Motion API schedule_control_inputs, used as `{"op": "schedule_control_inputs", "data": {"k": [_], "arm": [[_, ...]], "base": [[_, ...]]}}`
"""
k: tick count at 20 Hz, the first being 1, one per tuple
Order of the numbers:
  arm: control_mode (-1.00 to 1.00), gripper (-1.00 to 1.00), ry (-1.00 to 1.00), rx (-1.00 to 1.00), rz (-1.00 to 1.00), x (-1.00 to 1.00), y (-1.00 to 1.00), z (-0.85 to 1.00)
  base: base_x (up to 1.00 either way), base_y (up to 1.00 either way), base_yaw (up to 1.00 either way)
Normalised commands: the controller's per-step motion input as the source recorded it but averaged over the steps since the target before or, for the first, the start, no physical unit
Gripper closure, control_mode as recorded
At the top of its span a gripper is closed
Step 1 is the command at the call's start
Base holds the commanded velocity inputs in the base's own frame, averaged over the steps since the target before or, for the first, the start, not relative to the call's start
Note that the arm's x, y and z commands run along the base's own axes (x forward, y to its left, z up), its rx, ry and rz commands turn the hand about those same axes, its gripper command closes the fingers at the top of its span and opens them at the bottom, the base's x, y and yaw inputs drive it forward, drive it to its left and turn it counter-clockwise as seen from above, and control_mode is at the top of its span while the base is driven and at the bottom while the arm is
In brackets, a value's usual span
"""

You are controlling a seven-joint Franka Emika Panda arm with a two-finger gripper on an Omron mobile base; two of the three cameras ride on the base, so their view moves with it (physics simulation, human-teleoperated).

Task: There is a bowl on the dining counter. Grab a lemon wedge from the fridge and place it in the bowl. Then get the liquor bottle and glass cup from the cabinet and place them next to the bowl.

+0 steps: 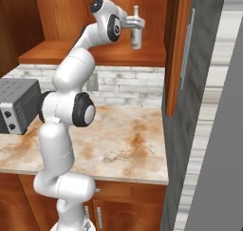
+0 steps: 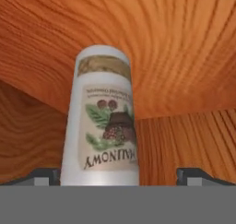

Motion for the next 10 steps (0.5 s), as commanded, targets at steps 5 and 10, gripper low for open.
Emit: {"op": "schedule_control_inputs", "data": {"k": [5, 10], "arm": [[-1.0, -1.0, 0.0, 0.03, 0.0, 0.37, -0.21, -0.08], [-1.0, 1.0, 0.01, 0.05, 0.0, 0.38, -0.22, -0.26]], "base": [[0.0, 0.0, 0.0], [0.0, 0.0, 0.0]]}}
